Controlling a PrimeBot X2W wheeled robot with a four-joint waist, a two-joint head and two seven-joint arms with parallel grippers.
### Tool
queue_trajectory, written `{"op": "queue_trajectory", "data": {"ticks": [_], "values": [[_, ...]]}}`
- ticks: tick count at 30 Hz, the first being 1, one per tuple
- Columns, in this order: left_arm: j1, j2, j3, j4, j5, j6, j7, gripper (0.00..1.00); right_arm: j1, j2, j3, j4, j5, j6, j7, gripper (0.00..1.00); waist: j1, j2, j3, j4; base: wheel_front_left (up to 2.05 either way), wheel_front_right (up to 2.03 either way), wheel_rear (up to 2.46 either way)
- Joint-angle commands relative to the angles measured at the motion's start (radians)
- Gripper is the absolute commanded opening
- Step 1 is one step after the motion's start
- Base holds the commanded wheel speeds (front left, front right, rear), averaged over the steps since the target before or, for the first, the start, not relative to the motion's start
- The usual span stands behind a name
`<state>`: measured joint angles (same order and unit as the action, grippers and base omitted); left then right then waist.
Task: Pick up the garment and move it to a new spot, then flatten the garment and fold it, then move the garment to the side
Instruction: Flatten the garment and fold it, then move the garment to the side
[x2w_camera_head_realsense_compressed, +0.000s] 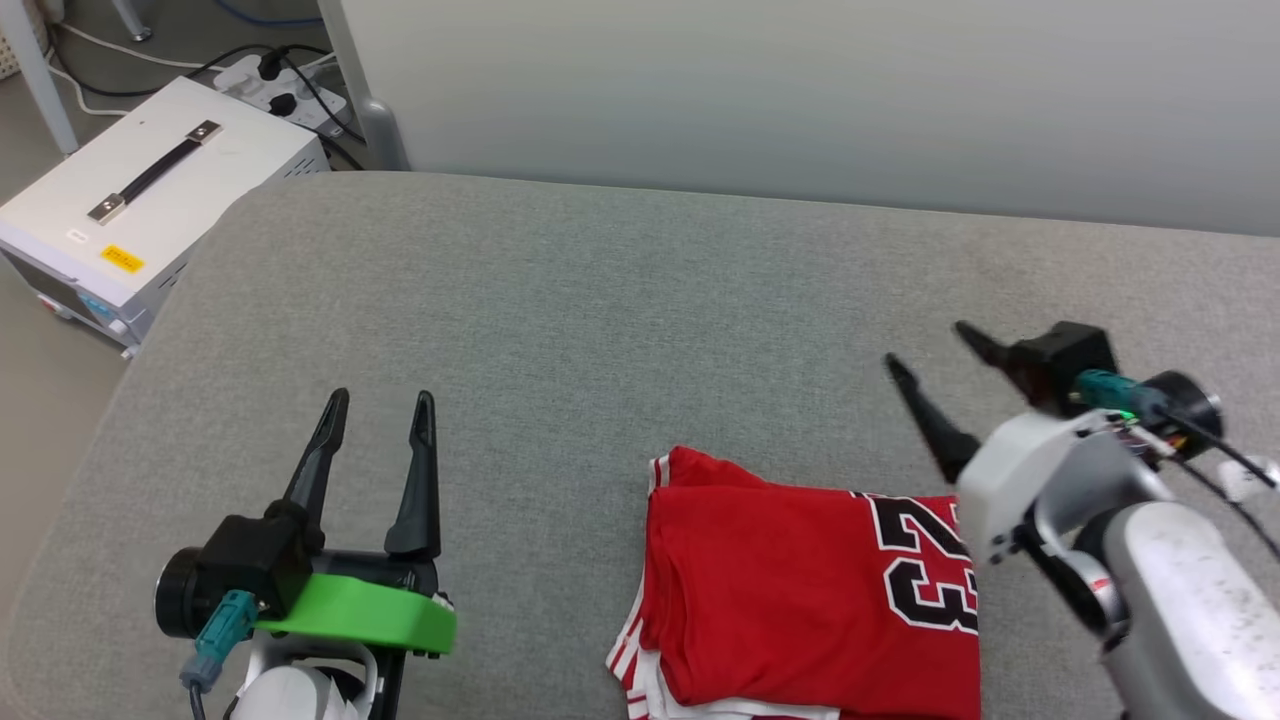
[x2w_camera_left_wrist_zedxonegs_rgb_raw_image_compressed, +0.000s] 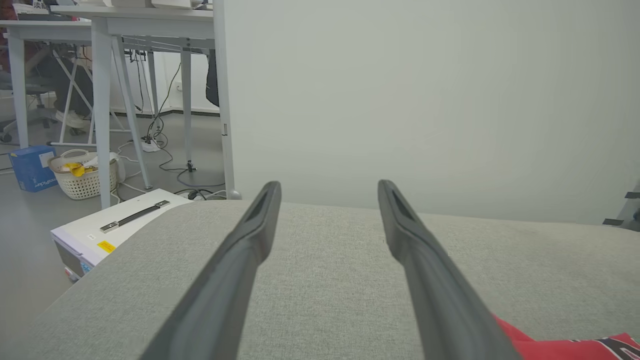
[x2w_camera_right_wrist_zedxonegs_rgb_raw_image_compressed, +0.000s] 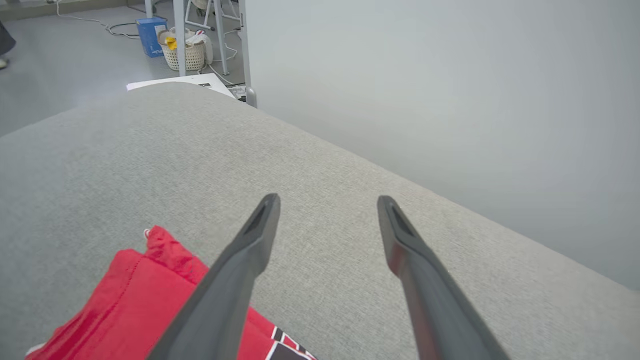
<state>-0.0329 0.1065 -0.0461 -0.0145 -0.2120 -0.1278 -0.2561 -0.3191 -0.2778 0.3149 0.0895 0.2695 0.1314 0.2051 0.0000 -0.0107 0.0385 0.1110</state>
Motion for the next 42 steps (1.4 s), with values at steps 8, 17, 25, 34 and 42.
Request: {"op": "queue_trajectory", "data": {"ticks": [8,17,25,34,42], "values": [[0.009,0.0,-0.023,-0.005,0.002,-0.003,-0.006,1.0,0.065,-0.048,-0.159,-0.023,-0.074,-0.001,-0.164,1.0,0.0,0.0107,0.016,-0.031,0.0,0.0,0.0],[0.028,-0.007,-0.032,-0.012,0.001,-0.003,-0.006,1.0,0.229,0.052,-0.331,-0.105,-0.074,-0.001,-0.296,1.0,0.0,0.0107,0.025,-0.053,0.0,0.0,0.0],[0.045,-0.015,-0.046,-0.003,0.0,-0.003,-0.006,1.0,0.312,0.139,-0.364,-0.119,-0.094,-0.001,-0.366,1.0,0.0,0.0107,0.03,-0.055,0.0,0.0,0.0],[0.035,-0.012,-0.053,0.0,-0.003,-0.003,-0.006,1.0,0.32,0.147,-0.351,-0.11,-0.093,-0.001,-0.335,1.0,0.0,0.0107,0.029,-0.042,0.0,0.0,0.0],[0.04,-0.012,-0.062,0.002,-0.002,-0.003,-0.006,1.0,0.361,0.13,-0.305,-0.104,-0.039,-0.001,-0.141,1.0,0.0,0.0107,0.037,-0.024,0.0,0.0,0.0]]}}
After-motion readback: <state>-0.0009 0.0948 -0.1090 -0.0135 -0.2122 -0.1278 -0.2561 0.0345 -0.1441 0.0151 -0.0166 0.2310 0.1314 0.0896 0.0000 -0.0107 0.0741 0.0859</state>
